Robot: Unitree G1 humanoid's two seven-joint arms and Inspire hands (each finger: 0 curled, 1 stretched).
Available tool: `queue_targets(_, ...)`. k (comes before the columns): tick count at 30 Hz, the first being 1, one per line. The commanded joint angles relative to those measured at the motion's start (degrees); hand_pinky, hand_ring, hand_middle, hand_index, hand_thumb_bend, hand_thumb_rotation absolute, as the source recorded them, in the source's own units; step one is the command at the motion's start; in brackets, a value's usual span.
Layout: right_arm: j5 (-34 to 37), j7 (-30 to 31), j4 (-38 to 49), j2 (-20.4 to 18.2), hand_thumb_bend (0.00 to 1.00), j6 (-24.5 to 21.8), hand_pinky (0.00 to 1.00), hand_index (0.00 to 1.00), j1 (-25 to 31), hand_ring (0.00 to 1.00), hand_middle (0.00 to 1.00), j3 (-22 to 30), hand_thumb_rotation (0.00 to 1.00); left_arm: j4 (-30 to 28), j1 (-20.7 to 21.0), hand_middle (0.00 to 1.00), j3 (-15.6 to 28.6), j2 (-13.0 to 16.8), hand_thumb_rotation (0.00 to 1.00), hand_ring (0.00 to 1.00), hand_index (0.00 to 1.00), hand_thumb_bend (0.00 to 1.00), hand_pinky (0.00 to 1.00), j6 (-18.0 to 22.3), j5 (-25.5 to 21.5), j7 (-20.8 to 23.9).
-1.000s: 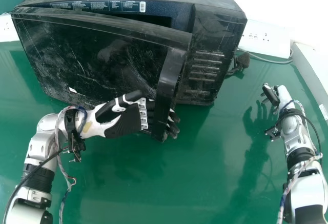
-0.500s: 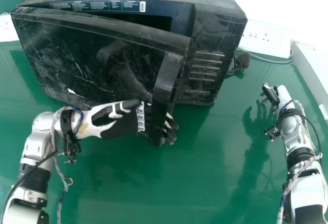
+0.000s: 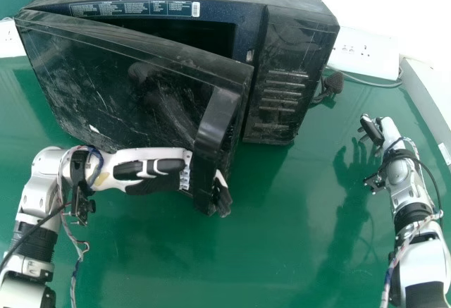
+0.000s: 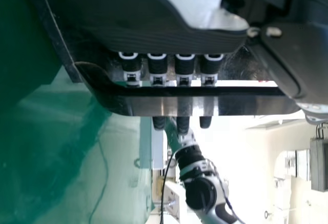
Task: Open the door of oven
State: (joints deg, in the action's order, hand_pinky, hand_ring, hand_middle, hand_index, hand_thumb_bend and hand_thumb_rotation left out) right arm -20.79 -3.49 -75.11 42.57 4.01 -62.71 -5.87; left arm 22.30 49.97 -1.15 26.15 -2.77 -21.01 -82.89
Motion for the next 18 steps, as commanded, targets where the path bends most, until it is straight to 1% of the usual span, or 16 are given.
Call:
queue_targets(1,0.0,2.7,-1.3,-2.6,0.51,0.0,0.39,0.49,2.5,0.44,0.54,-0.5,0.15,-2.2,1.3,0.57,-0.4,0.1,0.89,0.45,0.7,1.0,0.34,3.0,-1.4,-2.8)
queue_targets(7,-0.5,2.7,-1.3,-2.6,0.51,-0.4,0.4,0.49,2.3,0.45,0.55,-0.9,0.15,-2.0,2.3,0.56,-0.8,1.3,0.86,0.41,0.71,1.0,0.31,3.9,-0.9,-5.0)
queue_targets(9,-0.3,2.7,-1.3,-2.6,0.51,-0.3,0.41,0.49,2.3,0.45,0.55,-0.7,0.15,-2.4,2.2,0.55,-0.8,1.6,0.85,0.4,0.7,1.0,0.29,3.4,-1.0,-5.1)
queue_targets(11,-0.2,2.7,-1.3,-2.6,0.51,-0.1,0.4,0.49,2.4,0.45,0.55,-0.7,0.15,-2.8,2.3,0.55,-0.8,2.0,0.83,0.41,0.7,1.0,0.3,2.7,-1.1,-5.2)
queue_targets(18,-0.4,2.8,-1.4,-2.6,0.51,-0.2,0.41,0.49,2.1,0.45,0.55,-0.9,0.15,-3.2,2.4,0.54,-0.5,2.7,0.82,0.41,0.69,1.0,0.3,1.2,-1.5,-5.3)
